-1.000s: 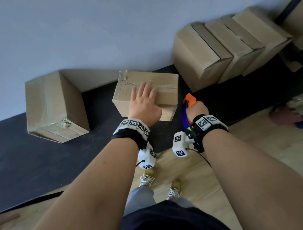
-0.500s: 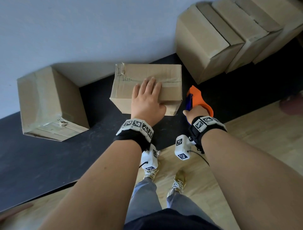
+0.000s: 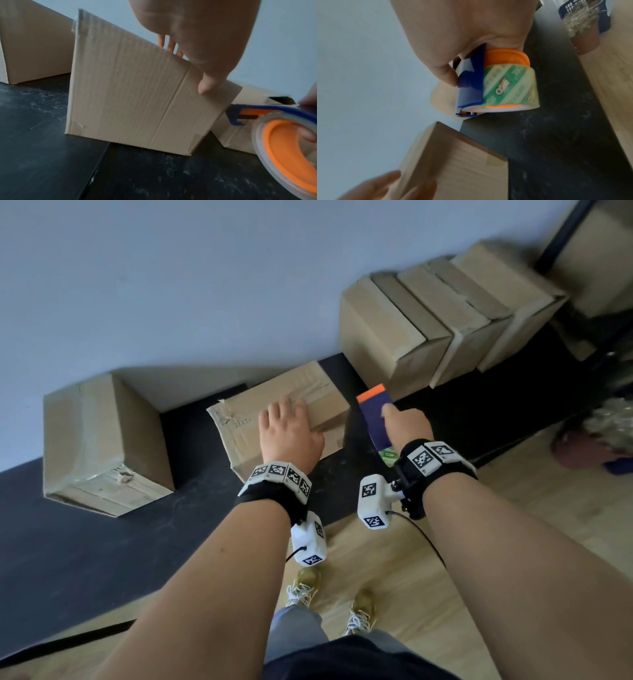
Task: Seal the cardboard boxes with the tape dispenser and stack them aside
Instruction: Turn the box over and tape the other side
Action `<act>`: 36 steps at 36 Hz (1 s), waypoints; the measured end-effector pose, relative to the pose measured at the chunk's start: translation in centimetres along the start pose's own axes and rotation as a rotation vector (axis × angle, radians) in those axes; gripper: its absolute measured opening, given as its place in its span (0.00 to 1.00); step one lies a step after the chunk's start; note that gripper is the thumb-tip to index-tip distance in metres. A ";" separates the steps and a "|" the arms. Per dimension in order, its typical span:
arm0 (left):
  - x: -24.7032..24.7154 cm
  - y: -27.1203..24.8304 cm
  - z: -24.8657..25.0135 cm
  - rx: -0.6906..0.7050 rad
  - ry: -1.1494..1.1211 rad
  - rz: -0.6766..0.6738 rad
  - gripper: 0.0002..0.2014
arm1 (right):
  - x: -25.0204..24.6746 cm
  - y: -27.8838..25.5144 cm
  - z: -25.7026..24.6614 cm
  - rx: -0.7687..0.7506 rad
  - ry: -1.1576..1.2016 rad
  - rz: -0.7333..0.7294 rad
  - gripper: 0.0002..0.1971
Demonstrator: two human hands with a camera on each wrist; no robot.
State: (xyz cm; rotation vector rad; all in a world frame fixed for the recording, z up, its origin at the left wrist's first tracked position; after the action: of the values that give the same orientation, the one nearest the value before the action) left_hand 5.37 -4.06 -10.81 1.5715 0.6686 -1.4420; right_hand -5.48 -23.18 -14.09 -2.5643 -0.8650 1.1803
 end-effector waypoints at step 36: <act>-3.2 7.5 -2.4 -0.681 -1.246 -0.582 0.05 | -4.3 -5.9 -9.9 -0.218 0.368 -0.252 0.17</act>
State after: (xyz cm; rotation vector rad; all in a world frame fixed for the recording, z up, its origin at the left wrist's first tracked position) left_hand 12.33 -4.97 -6.08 -0.1870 0.7027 -1.9421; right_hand -2.86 -20.20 -2.47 -2.6133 -1.2296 0.5473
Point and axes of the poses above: each hand's wrist, its own y-axis towards the middle knuckle, its own x-axis out of the palm, z = x × y, the point moved 8 cm from there along y, towards the middle knuckle, and after that the axes turned 7 degrees about z, right-handed, at the moved point
